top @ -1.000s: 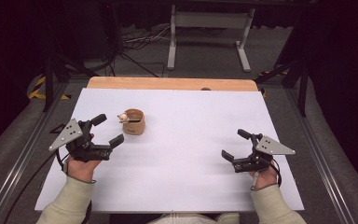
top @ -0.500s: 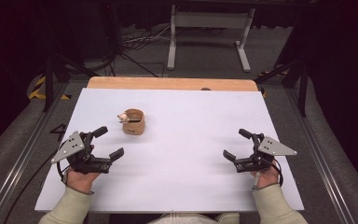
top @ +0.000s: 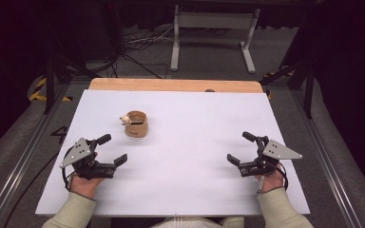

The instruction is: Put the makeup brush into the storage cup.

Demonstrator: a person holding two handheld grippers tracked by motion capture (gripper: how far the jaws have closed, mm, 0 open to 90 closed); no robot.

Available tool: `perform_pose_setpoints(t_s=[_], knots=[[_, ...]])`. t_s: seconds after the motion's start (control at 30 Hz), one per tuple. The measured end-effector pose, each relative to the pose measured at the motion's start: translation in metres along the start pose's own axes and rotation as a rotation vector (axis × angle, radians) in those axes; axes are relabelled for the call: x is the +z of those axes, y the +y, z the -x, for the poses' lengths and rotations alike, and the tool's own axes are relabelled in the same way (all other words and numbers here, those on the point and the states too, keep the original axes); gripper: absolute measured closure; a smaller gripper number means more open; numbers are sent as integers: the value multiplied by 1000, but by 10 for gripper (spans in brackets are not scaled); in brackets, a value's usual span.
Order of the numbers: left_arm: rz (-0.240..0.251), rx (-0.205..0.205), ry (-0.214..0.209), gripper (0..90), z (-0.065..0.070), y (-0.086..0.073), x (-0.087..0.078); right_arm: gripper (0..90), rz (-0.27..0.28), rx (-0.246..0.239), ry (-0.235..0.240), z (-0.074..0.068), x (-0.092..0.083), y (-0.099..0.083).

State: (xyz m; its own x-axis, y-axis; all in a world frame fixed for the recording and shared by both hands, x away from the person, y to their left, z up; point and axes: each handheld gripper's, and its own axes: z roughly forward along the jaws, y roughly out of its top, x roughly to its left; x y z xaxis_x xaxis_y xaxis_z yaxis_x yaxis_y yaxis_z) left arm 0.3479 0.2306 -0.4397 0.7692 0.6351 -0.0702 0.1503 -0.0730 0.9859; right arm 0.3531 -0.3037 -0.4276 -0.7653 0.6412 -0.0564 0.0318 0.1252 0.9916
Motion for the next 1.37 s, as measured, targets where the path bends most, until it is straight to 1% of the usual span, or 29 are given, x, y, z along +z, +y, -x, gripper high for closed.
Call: perform_pose_setpoints(t_s=[0.13, 0.17, 0.2, 0.3, 0.37, 0.4, 0.5, 0.63, 0.67, 0.7, 0.8, 0.93, 0.97, 1.07, 1.17, 1.27, 1.37], knots=[[0, -4, -3, 34, 0, -4, 1, 0, 7, 3, 1, 1, -1, -1], [-8, 0, -13, 34, -1, -6, 2, 0, 8, 4, 1, 1, 0, -1], [-9, -11, -17, 34, -1, -9, 3, 0, 8, 3, 3, 1, 0, -1], [-15, -23, -25, 34, -2, -12, 5, 0, 6, 1, 6, 1, 1, -3], [-12, -29, -27, 32, -3, -14, 6, 0, 3, 2, 6, 1, 1, -4], [-2, -22, -27, 32, -4, -15, 7, 0, 3, 1, 7, 2, 1, -5], [-18, -52, -43, 33, -7, -18, 9, 0, 4, 6, 5, 4, 0, -7], [-18, -49, -39, 32, -7, -19, 11, 0, 0, 5, 7, 3, 2, -9], [-22, -38, -38, 33, -8, -19, 12, 0, -1, 5, 9, 3, 2, -10], [-22, -48, -41, 33, -7, -20, 14, 0, 0, 6, 11, 3, 2, -10], [-48, -46, -42, 33, -7, -20, 17, 0, -3, 7, 12, 4, 3, -11], [-55, -56, -40, 24, -9, -21, 18, 0, -2, 7, 11, 4, 4, -10], [-53, -61, -38, 24, -9, -21, 18, 0, -2, 6, 11, 4, 4, -10], [-50, -60, -43, 24, -9, -21, 18, 0, -3, 8, 11, 3, 4, -10], [-58, -67, -50, 24, -9, -20, 18, 0, -4, 9, 11, 3, 4, -11], [-48, -77, -51, 24, -9, -21, 17, 0, -4, 10, 11, 4, 4, -11], [-47, -79, -52, 24, -9, -21, 17, 0, -7, 11, 12, 4, 4, -11]])
